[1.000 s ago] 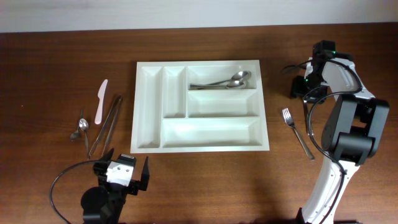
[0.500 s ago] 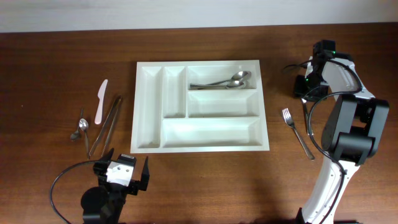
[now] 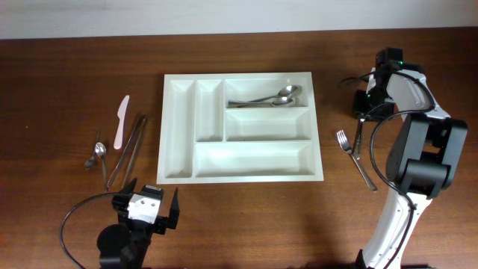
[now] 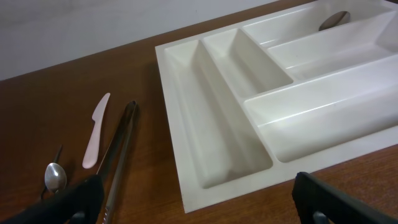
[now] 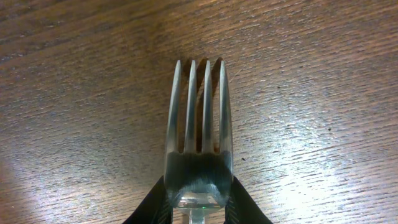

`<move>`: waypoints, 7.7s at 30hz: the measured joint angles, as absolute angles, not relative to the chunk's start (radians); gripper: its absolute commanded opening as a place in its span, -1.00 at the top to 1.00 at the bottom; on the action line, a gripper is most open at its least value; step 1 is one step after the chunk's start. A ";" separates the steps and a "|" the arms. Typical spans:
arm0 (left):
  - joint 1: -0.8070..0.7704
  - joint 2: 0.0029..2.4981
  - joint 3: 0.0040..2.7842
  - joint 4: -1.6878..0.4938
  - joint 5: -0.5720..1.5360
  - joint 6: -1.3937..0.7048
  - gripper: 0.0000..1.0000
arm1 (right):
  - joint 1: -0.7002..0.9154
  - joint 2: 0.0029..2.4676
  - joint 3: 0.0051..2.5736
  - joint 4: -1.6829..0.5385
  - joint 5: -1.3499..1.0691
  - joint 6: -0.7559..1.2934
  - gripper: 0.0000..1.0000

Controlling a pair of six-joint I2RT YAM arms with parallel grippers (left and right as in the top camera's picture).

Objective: Pack container

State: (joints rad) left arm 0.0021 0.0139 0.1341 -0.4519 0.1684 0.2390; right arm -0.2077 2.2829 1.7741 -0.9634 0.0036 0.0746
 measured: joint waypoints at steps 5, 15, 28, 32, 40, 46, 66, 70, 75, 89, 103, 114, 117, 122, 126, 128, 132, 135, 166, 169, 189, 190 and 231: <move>0.002 0.014 0.134 -0.452 0.168 0.239 -0.98 | -0.208 2.283 1.774 -0.962 0.004 0.075 0.67; 0.002 0.014 0.134 -0.452 0.168 0.239 -0.98 | -0.208 2.283 1.774 -0.948 0.004 0.074 0.92; 0.002 0.014 0.134 -0.452 0.168 0.239 -0.98 | -0.208 2.283 1.774 -0.949 0.004 0.074 0.92; 0.002 0.014 0.134 -0.452 0.168 0.239 -0.98 | -0.208 2.284 1.784 -0.966 0.004 0.075 0.92; 0.002 0.014 0.134 -0.452 0.168 0.239 -0.98 | -0.208 2.290 1.894 -1.015 0.004 0.075 0.92; 0.002 0.014 0.134 -0.452 0.168 0.239 -0.98 | -0.208 2.290 1.947 -1.029 0.004 0.075 0.92; 0.002 0.014 0.134 -0.452 0.168 0.239 -0.98 | -0.208 2.290 1.947 -1.036 0.004 0.075 0.92; 0.002 0.014 0.134 -0.452 0.168 0.239 -0.98 | -0.208 2.290 1.948 -1.054 0.004 0.075 0.88; 0.002 0.014 0.134 -0.452 0.168 0.239 -0.98 | -0.208 2.290 1.949 -1.101 0.003 0.075 0.58; 0.002 0.014 0.134 -0.452 0.168 0.239 -0.98 | -0.208 2.290 1.951 -1.120 -0.084 0.075 0.22; 0.002 0.014 0.134 -0.452 0.168 0.239 -0.98 | -0.208 2.290 1.953 -1.223 -0.097 0.067 0.21; 0.002 0.014 0.134 -0.452 0.168 0.239 -0.98 | -0.208 2.290 1.953 -1.311 -0.099 0.022 0.11; 0.002 0.014 0.134 -0.452 0.168 0.239 -0.98 | -0.208 2.288 1.953 -1.301 -0.099 0.018 -0.07; 0.002 0.014 0.134 -0.452 0.168 0.239 -0.98 | -0.206 2.231 1.932 -1.251 -0.104 0.014 -0.30; 0.002 0.014 0.134 -0.451 0.168 0.239 -0.98 | -0.198 2.077 1.812 -1.159 -0.107 0.014 -0.35; 0.002 0.014 0.134 -0.452 0.168 0.239 -0.98 | -0.196 1.995 1.722 -1.114 -0.110 0.014 -0.35; 0.002 0.014 0.134 -0.451 0.168 0.239 -0.98 | -0.195 1.874 1.514 -1.046 -0.115 0.019 -0.28; 0.002 0.014 0.134 -0.451 0.168 0.239 -0.98 | -0.195 1.854 1.373 -1.037 -0.119 0.027 -0.25; 0.002 0.014 0.134 -0.451 0.168 0.239 -0.98 | -0.195 1.931 1.214 -0.782 -0.136 -0.216 -0.19; 0.002 0.014 0.134 -0.452 0.168 0.239 -0.98 | -0.195 1.931 1.214 -0.797 -0.136 -0.218 -0.14; 0.002 0.014 0.134 -0.452 0.168 0.239 -0.98 | -0.190 1.899 1.154 -0.778 -0.035 -0.159 0.04; 0.002 0.014 0.134 -0.452 0.168 0.239 -0.98 | -0.189 1.898 1.153 -0.772 -0.024 -0.153 0.09; 0.002 0.014 0.134 -0.452 0.168 0.239 -0.98 | -0.190 1.944 1.319 -0.777 -0.028 -0.116 0.92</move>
State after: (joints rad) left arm 0.0021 0.0139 0.1345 -0.4519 0.1680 0.2390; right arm -0.1898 1.9438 1.3186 -0.7773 -0.0284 -0.1158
